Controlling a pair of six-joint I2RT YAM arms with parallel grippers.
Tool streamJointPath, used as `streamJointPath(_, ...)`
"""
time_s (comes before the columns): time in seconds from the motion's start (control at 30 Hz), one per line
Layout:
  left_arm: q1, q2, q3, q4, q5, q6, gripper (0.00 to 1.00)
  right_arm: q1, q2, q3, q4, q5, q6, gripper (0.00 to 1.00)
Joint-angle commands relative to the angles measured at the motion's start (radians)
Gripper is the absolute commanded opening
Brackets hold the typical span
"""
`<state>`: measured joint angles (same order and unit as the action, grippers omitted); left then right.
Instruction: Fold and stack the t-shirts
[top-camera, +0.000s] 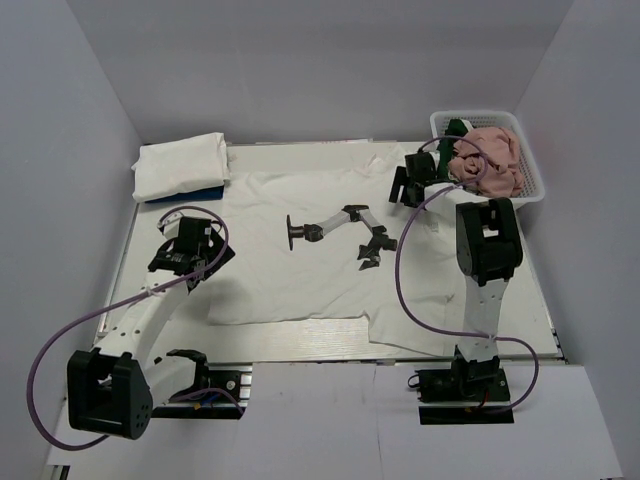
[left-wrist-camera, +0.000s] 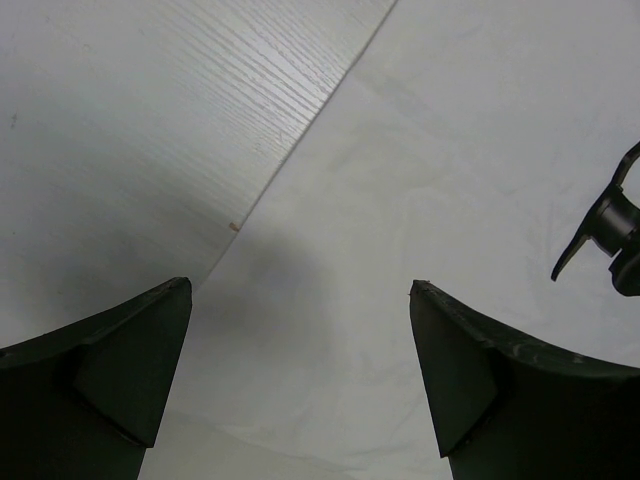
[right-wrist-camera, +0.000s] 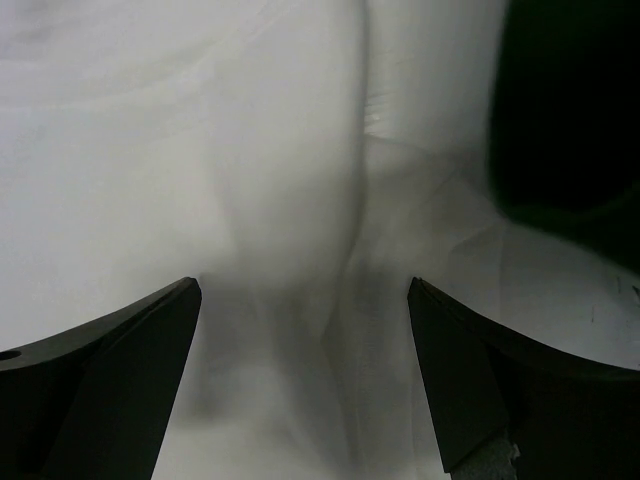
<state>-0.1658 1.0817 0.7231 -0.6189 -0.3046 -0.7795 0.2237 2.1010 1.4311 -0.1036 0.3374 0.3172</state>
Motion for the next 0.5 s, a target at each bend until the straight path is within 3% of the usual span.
streamJointPath(0.0, 0.002, 0.010, 0.018, 0.001, -0.018, -0.009, 1.00, -0.032, -0.009, 0.026, -0.011, -0.017, 0.091, 0.90)
streamJointPath(0.3, 0.002, -0.008, 0.018, 0.001, -0.008, -0.009, 1.00, -0.093, -0.050, -0.109, -0.018, -0.118, 0.157, 0.90)
streamJointPath(0.47, 0.002, -0.017, 0.018, 0.013, 0.015, 0.000, 1.00, -0.110, -0.094, -0.123, 0.015, -0.217, 0.102, 0.90)
